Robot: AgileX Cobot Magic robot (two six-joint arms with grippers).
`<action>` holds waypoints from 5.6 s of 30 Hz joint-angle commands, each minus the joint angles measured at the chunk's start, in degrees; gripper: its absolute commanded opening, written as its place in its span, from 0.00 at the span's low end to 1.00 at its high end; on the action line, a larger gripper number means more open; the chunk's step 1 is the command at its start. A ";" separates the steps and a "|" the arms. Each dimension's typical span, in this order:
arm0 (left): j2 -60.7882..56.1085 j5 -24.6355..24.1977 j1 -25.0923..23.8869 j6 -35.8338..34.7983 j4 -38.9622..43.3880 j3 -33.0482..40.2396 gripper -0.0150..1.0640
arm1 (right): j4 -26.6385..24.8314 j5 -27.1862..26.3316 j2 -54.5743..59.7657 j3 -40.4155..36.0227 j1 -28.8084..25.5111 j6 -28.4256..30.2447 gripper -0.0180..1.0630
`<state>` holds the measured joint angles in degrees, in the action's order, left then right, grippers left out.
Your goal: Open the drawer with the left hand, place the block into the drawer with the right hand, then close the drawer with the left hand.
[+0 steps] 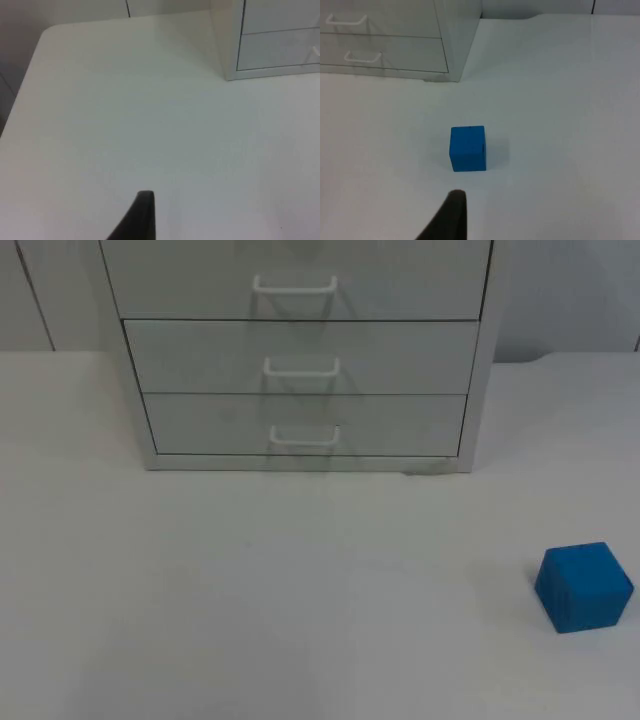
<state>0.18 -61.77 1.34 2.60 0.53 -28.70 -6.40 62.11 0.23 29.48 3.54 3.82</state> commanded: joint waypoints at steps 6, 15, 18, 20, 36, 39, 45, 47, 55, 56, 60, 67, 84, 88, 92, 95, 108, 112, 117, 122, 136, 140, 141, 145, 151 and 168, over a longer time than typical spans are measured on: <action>-0.18 0.42 -0.09 -0.27 3.61 0.33 0.99 | 0.08 -0.56 -0.23 0.12 -0.42 -0.44 0.99; -0.18 0.21 -0.09 -2.93 3.37 0.33 0.99 | 0.08 -0.56 -0.23 0.12 -0.42 -0.44 0.99; -0.18 0.21 -0.09 -2.60 3.37 0.33 0.99 | 0.29 -0.56 -0.23 0.12 -0.42 -1.48 0.99; -0.18 0.21 -0.09 -2.93 3.37 0.33 0.99 | 0.29 -0.44 -0.23 0.12 -0.42 -1.95 0.99; 17.42 9.51 -0.09 -3.04 4.83 -18.58 0.99 | 3.30 -4.89 17.54 23.87 -0.42 -2.07 0.99; 24.81 12.15 -0.09 -3.04 3.95 -23.80 0.99 | 3.54 -5.38 23.94 30.64 -0.42 -1.43 0.99; 33.09 17.11 -0.09 -2.60 -3.16 -25.75 0.99 | 3.52 -6.20 31.51 35.52 -0.42 0.44 0.99; 34.16 18.50 -0.09 -1.50 -4.79 -25.75 0.99 | 3.52 -6.47 32.32 35.42 -0.42 0.71 0.99; 45.03 19.05 -0.09 11.69 -22.33 -25.77 0.99 | 3.45 -5.79 36.87 35.42 -0.31 0.84 0.99; 47.04 18.50 -0.09 15.75 -25.56 -25.77 0.99 | 3.36 -6.07 37.51 35.42 -0.31 0.84 0.99; 53.06 16.98 0.45 26.59 -30.66 -25.77 0.99 | 3.22 -5.94 38.51 35.42 -0.31 0.84 0.99; 63.61 16.69 13.88 38.58 -28.44 -25.77 0.99 | 3.33 -6.20 38.87 35.42 -0.31 -0.33 0.99; 86.41 39.59 38.08 38.94 4.20 -25.77 0.99 | 4.95 -4.83 38.87 35.42 -0.31 -0.20 0.99; 93.49 44.26 37.98 38.49 10.70 -25.77 0.99 | 4.95 -4.93 38.87 35.42 -0.31 -0.20 0.99; 99.47 48.85 37.98 30.78 18.94 -25.77 0.99 | 5.69 -4.64 38.87 35.42 -0.31 -0.20 0.99; 104.09 53.38 37.98 21.39 28.49 -25.87 0.99 | 6.40 -4.11 38.87 35.42 -0.31 -0.20 0.99; 112.13 53.66 37.20 9.63 42.25 -32.30 0.99 | 7.60 -3.99 38.87 35.42 -0.31 -0.20 0.99; 114.22 53.91 36.55 7.65 42.51 -36.34 0.99 | 7.67 -3.99 38.87 35.42 -0.31 -0.20 0.99; 115.21 57.53 34.20 8.02 44.00 -36.77 0.99 | 7.67 -3.99 38.87 35.42 -0.31 -0.20 0.99; 116.14 58.08 31.71 8.02 44.97 -36.77 0.99 | 7.65 -4.79 38.87 35.42 -0.31 -0.20 0.99; 119.84 61.15 30.56 8.02 45.10 -36.77 0.99 | 7.65 -4.92 38.87 35.42 -0.31 -0.20 0.99; 121.51 61.15 30.56 8.02 45.11 -36.77 0.99 | 7.65 -4.92 38.87 35.42 -0.31 -0.20 0.99; 121.51 61.15 30.56 8.02 45.11 -36.77 0.99 | 7.65 -4.92 38.87 35.42 -0.31 -0.20 0.99; 121.55 61.77 29.23 8.02 44.99 -36.77 0.99 | 7.65 -4.92 38.87 35.42 -0.31 -0.20 0.99; 121.55 61.02 27.25 7.79 44.99 -36.89 0.99 | 7.65 -4.92 38.87 35.42 -0.31 -0.20 0.99; 121.55 64.40 27.25 7.79 44.88 -37.12 0.39 | 7.65 -5.39 38.87 35.42 -0.31 -0.20 0.99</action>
<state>121.84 1.57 28.42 10.98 45.22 -65.55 1.00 57.36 39.29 64.62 3.54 3.21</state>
